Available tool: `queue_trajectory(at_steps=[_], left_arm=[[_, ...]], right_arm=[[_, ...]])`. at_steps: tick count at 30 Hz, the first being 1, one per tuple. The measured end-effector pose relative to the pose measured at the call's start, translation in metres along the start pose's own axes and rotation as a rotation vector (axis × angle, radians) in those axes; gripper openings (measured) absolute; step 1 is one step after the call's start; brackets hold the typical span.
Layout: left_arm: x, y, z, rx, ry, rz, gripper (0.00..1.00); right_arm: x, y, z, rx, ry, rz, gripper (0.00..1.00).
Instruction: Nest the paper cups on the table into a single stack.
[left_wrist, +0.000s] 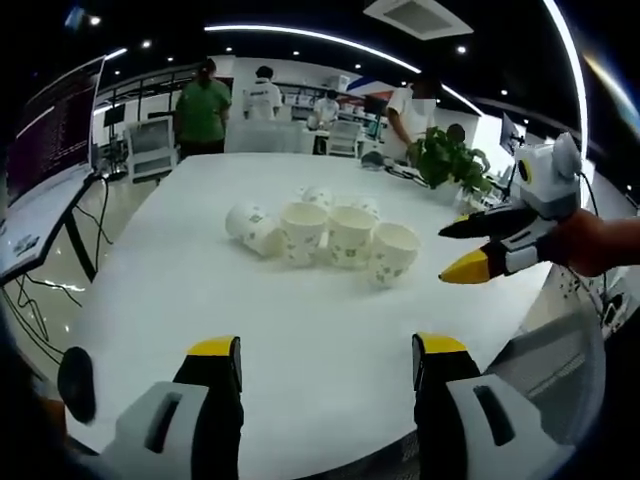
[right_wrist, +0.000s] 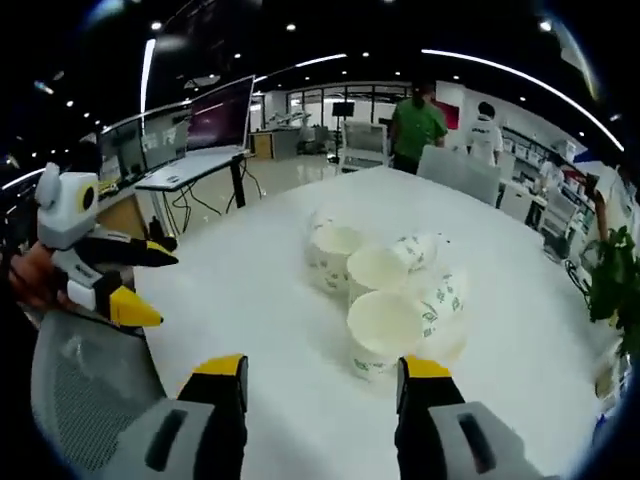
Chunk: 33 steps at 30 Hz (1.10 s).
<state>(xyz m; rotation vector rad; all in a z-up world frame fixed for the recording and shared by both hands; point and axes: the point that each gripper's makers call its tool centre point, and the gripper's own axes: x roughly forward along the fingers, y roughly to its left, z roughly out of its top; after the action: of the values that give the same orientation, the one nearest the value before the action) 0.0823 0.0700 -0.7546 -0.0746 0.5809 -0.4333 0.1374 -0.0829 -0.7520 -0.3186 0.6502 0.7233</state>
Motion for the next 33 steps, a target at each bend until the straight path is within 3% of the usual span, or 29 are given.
queue_trajectory(at_steps=[3, 5, 8, 15, 22, 33], left_arm=[[0.0, -0.002, 0.0, -0.004, -0.003, -0.01, 0.69], [0.0, -0.004, 0.0, -0.003, -0.005, -0.015, 0.69], [0.0, -0.008, 0.001, 0.007, -0.005, -0.029, 0.69], [-0.001, -0.013, 0.002, 0.01, -0.01, -0.045, 0.69], [-0.002, -0.014, 0.003, 0.006, -0.013, -0.059, 0.69], [-0.006, -0.015, 0.01, -0.001, -0.031, -0.054, 0.66]], right_arm=[[0.011, 0.0, 0.005, -0.023, 0.018, 0.013, 0.56], [0.019, 0.002, 0.002, -0.042, 0.071, 0.046, 0.52], [0.03, -0.001, 0.002, -0.119, 0.117, 0.036, 0.52], [0.052, -0.008, -0.003, -0.197, 0.216, 0.037, 0.53], [0.074, -0.012, -0.018, -0.109, 0.309, 0.077, 0.52], [0.085, -0.01, -0.035, -0.114, 0.395, 0.107, 0.43]])
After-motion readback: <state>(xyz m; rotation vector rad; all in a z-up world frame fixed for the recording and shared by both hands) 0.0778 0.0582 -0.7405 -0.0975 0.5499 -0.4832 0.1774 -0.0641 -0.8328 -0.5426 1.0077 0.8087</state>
